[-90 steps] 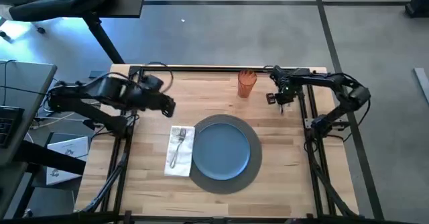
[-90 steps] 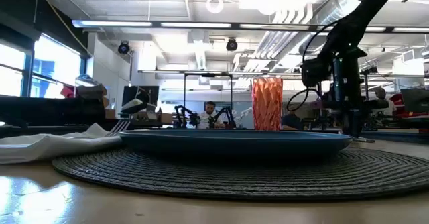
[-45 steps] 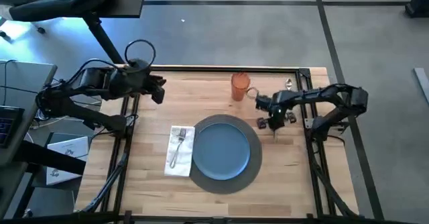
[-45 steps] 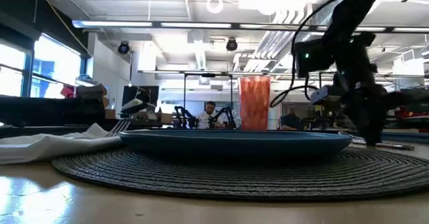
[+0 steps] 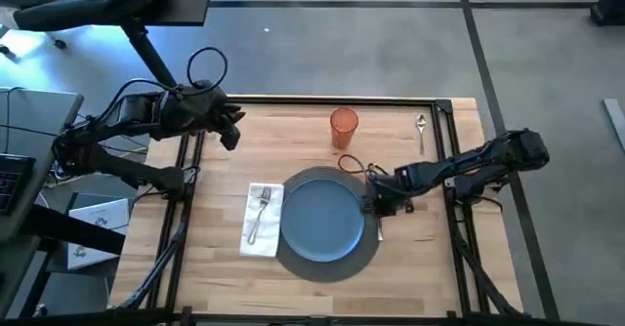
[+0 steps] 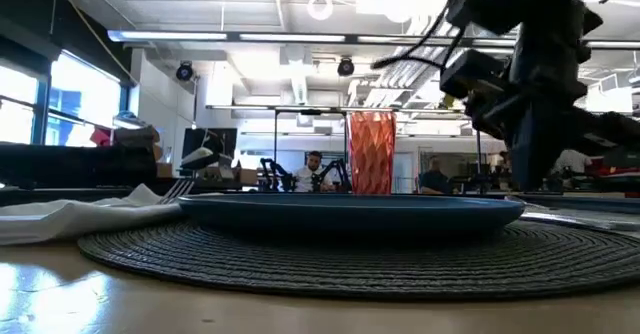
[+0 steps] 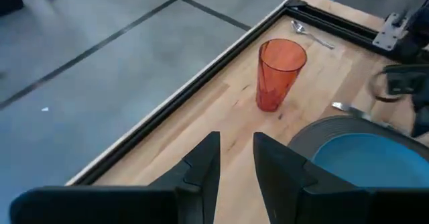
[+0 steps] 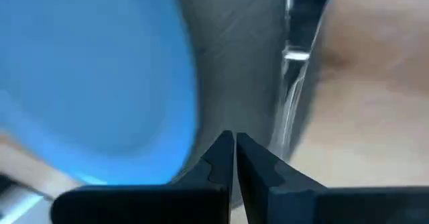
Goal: Set table place
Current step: Put the silver knife on the gray mat
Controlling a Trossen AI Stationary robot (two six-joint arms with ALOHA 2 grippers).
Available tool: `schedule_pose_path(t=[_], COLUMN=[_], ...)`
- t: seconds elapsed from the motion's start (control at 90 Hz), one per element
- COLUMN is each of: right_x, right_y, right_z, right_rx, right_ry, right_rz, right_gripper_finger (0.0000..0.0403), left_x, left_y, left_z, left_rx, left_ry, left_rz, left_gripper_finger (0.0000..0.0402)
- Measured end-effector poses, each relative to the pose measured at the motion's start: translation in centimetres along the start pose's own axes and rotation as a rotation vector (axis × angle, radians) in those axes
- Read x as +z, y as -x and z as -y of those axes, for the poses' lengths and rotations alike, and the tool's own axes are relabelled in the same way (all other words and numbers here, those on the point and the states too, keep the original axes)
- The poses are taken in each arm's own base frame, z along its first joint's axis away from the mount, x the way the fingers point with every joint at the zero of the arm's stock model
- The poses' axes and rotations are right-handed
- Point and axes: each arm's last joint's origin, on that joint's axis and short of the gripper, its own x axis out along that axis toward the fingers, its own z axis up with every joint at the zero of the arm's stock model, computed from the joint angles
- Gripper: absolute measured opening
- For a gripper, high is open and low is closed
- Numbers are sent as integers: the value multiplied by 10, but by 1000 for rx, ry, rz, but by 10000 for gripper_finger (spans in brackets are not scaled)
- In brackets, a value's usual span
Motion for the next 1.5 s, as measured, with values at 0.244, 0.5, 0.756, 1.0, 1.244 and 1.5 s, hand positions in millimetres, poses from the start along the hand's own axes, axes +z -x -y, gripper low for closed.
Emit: schedule_pose_path(t=[0.244, 0.5, 0.756, 1.0, 1.244, 1.5], right_x=[-3, 7, 1, -17, -35, -61], right_y=[0, -8, -30, -32, -26, -32], right_z=[2, 14, 3, -1, -13, -5], right_rx=[-8, -151, -81, -78, -75, -121], right_ry=[-53, -100, -68, -92, -73, -116], right_rz=[117, 152, 95, 72, 16, -24], right_gripper_finger=[0, 0, 0, 0, 0, 0], left_x=[0, 0, -1, -1, -1, -3], left_y=[-1, -1, -1, -1, -1, -3], left_z=[-2, -1, 0, 0, 0, 0], left_rx=[-26, -64, -89, -89, -88, -85], left_ry=[-7, -5, -6, 3, 3, -2], left_rz=[-13, -26, -40, -40, -40, -50], left_gripper_finger=[76, 76, 76, 76, 76, 76])
